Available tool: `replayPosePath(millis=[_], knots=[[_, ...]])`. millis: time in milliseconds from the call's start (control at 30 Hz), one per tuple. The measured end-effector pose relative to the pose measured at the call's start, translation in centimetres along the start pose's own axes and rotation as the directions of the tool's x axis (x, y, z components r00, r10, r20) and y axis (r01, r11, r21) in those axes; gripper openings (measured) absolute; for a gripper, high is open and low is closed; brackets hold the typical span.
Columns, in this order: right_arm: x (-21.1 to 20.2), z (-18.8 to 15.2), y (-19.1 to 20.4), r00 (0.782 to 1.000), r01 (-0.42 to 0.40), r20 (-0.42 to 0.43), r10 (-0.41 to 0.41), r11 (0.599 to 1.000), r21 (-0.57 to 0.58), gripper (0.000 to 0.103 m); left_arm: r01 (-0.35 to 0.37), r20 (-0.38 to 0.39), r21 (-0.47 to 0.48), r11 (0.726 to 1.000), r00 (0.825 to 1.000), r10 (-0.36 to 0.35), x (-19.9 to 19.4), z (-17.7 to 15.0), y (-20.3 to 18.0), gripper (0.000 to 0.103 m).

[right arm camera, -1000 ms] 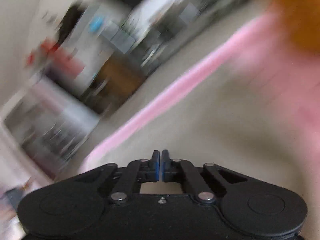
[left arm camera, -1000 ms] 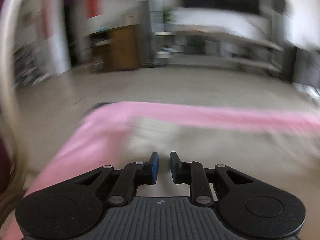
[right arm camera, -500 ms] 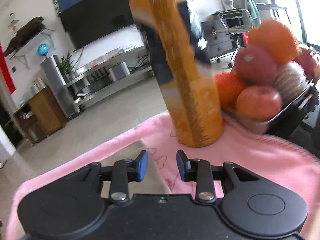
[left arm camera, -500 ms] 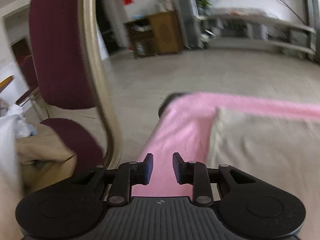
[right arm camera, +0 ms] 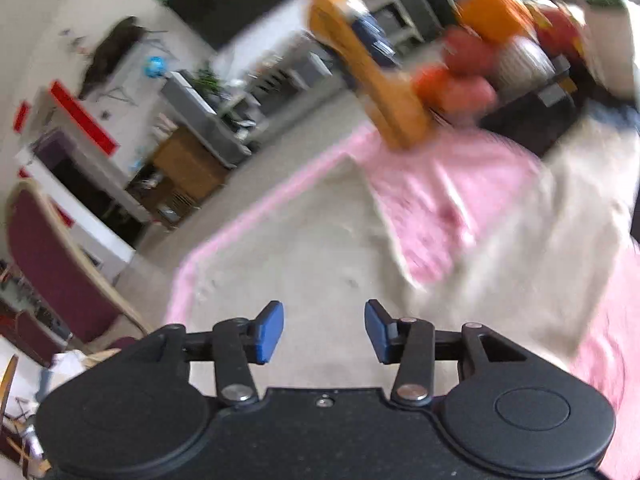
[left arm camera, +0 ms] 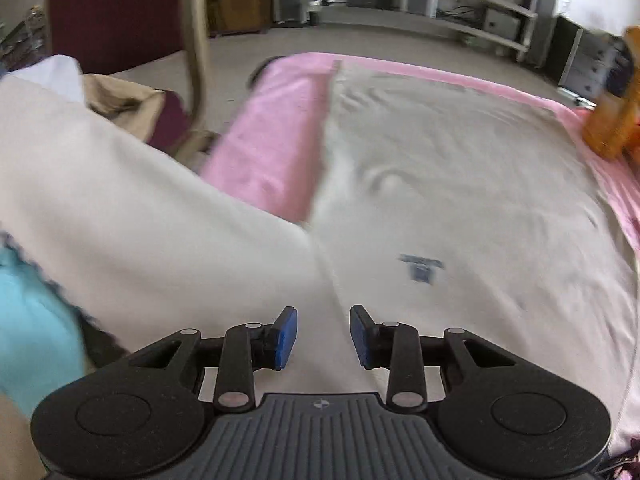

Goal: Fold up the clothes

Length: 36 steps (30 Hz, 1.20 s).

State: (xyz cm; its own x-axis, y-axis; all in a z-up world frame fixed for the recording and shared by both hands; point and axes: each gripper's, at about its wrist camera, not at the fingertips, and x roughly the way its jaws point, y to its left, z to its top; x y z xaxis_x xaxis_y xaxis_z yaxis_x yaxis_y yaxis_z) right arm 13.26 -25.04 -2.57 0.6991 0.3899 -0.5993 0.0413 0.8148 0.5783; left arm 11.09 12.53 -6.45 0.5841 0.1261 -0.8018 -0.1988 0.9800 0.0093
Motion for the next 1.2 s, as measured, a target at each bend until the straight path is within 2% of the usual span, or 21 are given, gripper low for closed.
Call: replayPosePath(millis=[33, 67, 100, 167, 233, 333, 367, 400, 467, 533, 633, 733, 767, 833, 967, 1033, 1067, 1167, 1200], knots=[[1.0, -0.3, -0.7, 0.999, 0.044, -0.033, -0.043, 0.999, 0.024, 0.025, -0.004, 0.024, 0.009, 1.000, 1.000, 0.003, 0.2, 0.2, -0.4, 0.033], [2.0, -0.3, -1.4, 0.995, 0.071, -0.072, -0.068, 0.997, 0.043, 0.017, -0.007, 0.049, 0.019, 1.000, 0.999, 0.007, 0.4, 0.3, -0.9, 0.033], [2.9, -0.2, -2.1, 0.991, 0.089, -0.103, -0.082, 0.994, 0.065, 0.014, -0.012, 0.073, 0.028, 1.000, 0.997, 0.009, 0.5, 0.5, -1.3, 0.033], [4.2, 0.4, -2.9, 0.992, 0.066, -0.116, -0.052, 0.990, 0.124, 0.014, -0.030, 0.117, 0.039, 0.999, 0.993, 0.026, 1.1, 1.1, -1.9, 0.033], [5.7, 1.2, -2.9, 0.995, 0.052, -0.095, -0.040, 0.990, 0.131, 0.014, -0.057, 0.154, 0.041, 0.998, 0.987, 0.050, 1.8, 2.0, -2.3, 0.033], [8.0, 1.6, -2.9, 0.996, 0.018, -0.094, -0.002, 0.986, 0.165, 0.014, -0.087, 0.140, -0.005, 0.996, 0.986, 0.087, 3.7, 2.5, -0.7, 0.030], [9.0, 1.7, -3.0, 0.994, 0.004, -0.104, 0.016, 0.982, 0.191, 0.014, -0.097, 0.135, -0.021, 0.995, 0.986, 0.099, 4.3, 2.6, -0.2, 0.023], [9.9, 1.6, -3.2, 0.993, 0.002, -0.115, 0.023, 0.978, 0.210, 0.015, -0.107, 0.130, -0.036, 0.994, 0.985, 0.111, 4.9, 2.8, 0.3, 0.023], [11.4, 1.7, -3.6, 0.991, 0.036, -0.135, -0.005, 0.974, 0.224, 0.015, -0.125, 0.119, -0.067, 0.990, 0.984, 0.132, 6.1, 3.0, 1.3, 0.029], [11.9, 1.8, -4.6, 0.991, 0.076, -0.124, -0.048, 0.968, 0.237, 0.000, -0.113, 0.104, -0.096, 0.989, 0.987, 0.123, 5.7, 3.1, 1.8, 0.029], [11.1, 1.8, -6.2, 0.993, 0.098, -0.092, -0.074, 0.949, 0.299, 0.000, -0.147, 0.100, -0.068, 0.987, 0.983, 0.153, 5.6, 2.8, 1.4, 0.030], [9.6, 1.6, -5.9, 0.982, 0.188, -0.069, -0.176, 0.953, 0.239, 0.000, -0.187, 0.102, -0.027, 0.982, 0.977, 0.189, 4.9, 2.2, 1.0, 0.030], [9.0, 1.4, -5.9, 0.982, 0.189, -0.065, -0.178, 0.953, 0.235, 0.000, -0.203, 0.104, -0.016, 0.979, 0.973, 0.204, 4.5, 1.9, 0.9, 0.029], [7.7, 1.1, -5.8, 0.983, 0.184, -0.058, -0.175, 0.955, 0.231, 0.006, -0.225, 0.110, -0.010, 0.974, 0.968, 0.224, 3.1, 1.4, 0.7, 0.027], [3.5, 0.3, -5.0, 0.997, 0.074, -0.053, -0.064, 0.975, 0.208, 0.012, -0.176, 0.153, 0.033, 0.984, 0.974, 0.169, -1.3, 0.2, 0.4, 0.028], [1.5, -0.1, -4.9, 0.996, -0.018, -0.077, 0.038, 0.971, 0.239, 0.016, -0.121, 0.171, 0.049, 0.991, 0.979, 0.111, -3.6, -1.0, 0.3, 0.030], [0.5, -0.8, -5.2, 0.989, -0.088, -0.090, 0.117, 0.955, 0.282, 0.016, -0.092, 0.177, 0.056, 0.994, 0.981, 0.081, -4.8, -1.6, 0.3, 0.031], [-2.0, -3.2, -5.8, 0.964, -0.205, -0.092, 0.248, 0.921, 0.331, 0.016, 0.056, 0.094, 0.020, 0.998, 0.994, -0.058, -6.3, -4.1, 0.2, 0.031], [-2.3, -3.9, -5.8, 0.966, -0.194, -0.100, 0.237, 0.928, 0.319, 0.018, 0.085, 0.060, 0.028, 0.996, 0.994, -0.087, -6.2, -4.8, -0.1, 0.031]])
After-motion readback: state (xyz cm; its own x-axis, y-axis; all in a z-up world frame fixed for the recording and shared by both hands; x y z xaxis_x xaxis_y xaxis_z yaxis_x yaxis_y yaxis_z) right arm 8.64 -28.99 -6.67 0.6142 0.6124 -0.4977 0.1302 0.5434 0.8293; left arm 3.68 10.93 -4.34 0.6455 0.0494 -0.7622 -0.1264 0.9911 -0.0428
